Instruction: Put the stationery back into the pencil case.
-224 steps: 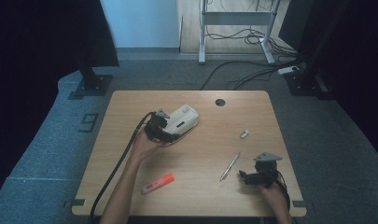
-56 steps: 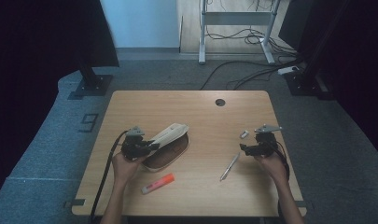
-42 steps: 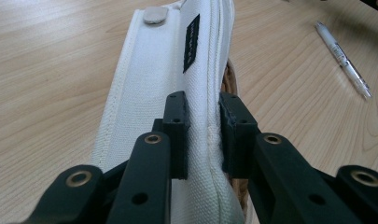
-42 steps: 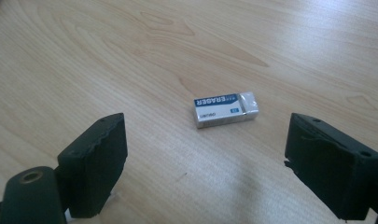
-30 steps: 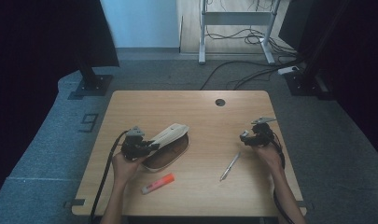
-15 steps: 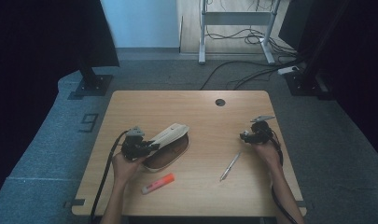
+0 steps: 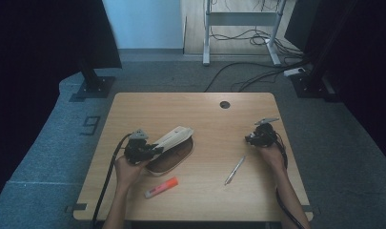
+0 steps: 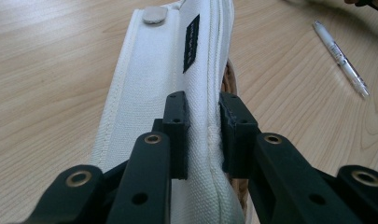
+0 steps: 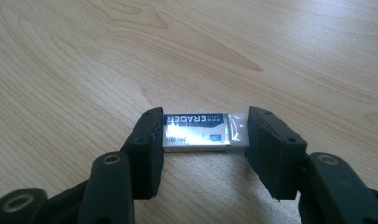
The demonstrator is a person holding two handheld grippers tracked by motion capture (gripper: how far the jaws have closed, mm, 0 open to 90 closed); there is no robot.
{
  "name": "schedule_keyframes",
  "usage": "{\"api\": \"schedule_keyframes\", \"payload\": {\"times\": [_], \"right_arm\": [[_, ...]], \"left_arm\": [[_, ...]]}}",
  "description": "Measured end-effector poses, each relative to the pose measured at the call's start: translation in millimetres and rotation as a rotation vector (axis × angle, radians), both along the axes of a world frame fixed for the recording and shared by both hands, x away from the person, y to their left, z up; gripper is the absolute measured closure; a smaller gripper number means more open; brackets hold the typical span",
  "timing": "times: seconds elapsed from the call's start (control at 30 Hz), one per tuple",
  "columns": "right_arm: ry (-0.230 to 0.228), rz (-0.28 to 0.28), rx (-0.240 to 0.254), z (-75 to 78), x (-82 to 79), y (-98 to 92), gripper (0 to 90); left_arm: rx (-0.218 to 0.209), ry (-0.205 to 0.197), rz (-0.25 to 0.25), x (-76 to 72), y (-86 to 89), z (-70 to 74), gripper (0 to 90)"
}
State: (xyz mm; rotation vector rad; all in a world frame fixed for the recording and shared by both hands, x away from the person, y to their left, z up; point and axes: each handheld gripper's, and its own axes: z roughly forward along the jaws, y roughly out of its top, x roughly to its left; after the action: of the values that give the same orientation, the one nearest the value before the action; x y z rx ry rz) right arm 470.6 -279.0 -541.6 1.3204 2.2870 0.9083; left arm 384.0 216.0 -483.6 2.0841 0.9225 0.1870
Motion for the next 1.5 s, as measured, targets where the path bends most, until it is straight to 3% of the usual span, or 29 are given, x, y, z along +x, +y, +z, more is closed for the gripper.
{"api": "schedule_keyframes", "payload": {"times": [0.3,0.73,1.1,1.5], "right_arm": [[0.002,-0.009,0.006,1.6,-4.0,0.6,47.3],[-0.024,0.037,0.030,18.5,-18.7,10.3,47.3],[-0.037,0.095,0.064,30.2,-31.4,29.6,47.3],[-0.045,0.150,0.069,35.9,-36.5,51.9,47.3]], "left_arm": [[-0.009,0.006,0.002,0.7,1.7,0.3,74.5],[-0.015,0.006,0.006,0.7,2.0,0.4,74.4],[-0.024,0.010,0.001,0.5,2.4,0.9,74.3],[-0.033,0.013,0.009,0.6,1.9,1.3,74.5]]}}
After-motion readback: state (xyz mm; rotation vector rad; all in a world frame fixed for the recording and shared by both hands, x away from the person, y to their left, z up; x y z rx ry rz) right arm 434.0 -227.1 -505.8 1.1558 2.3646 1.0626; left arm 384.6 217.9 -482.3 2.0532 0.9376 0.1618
